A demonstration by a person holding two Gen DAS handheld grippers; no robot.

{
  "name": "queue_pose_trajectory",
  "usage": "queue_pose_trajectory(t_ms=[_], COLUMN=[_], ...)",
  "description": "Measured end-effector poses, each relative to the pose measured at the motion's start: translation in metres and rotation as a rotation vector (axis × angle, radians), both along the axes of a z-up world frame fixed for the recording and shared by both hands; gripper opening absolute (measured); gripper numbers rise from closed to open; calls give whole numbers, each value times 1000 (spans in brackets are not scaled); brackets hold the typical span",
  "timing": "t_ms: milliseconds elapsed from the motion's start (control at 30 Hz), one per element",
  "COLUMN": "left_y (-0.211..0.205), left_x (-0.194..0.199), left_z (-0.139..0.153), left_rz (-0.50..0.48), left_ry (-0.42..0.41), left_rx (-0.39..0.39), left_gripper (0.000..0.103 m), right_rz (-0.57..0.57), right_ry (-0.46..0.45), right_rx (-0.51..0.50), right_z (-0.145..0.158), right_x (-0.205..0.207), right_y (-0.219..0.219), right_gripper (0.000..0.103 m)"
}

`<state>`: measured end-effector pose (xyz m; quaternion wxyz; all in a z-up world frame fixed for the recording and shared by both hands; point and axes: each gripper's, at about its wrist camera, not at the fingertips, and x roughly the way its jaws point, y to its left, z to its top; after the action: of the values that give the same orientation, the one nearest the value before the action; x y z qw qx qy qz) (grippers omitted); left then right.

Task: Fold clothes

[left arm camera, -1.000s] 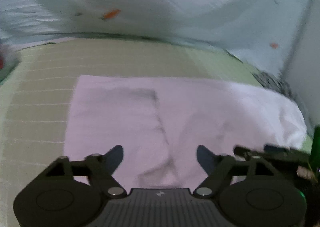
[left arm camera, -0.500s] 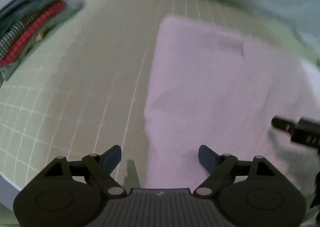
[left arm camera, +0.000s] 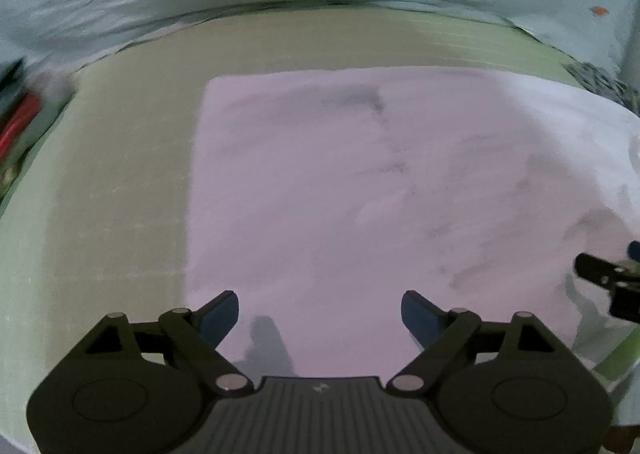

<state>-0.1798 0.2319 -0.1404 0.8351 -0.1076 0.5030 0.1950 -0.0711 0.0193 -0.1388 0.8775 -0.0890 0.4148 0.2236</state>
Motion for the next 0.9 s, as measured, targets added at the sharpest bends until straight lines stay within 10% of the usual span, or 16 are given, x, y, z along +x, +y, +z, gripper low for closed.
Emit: queue_pose_trajectory(t_ms=[333, 900], left_y=[-86, -136], left_x=[54, 66], left_z=[6, 2], left_rz=[-85, 117], left_ry=[3, 44], left_rx=[21, 38], left_gripper=[89, 89], right_rz=[-151, -338], right_ry=[14, 165], right_rx=[32, 167], right_z=[2, -49], right_x=[47, 157], right_y=[-104, -212], right_gripper=[103, 103])
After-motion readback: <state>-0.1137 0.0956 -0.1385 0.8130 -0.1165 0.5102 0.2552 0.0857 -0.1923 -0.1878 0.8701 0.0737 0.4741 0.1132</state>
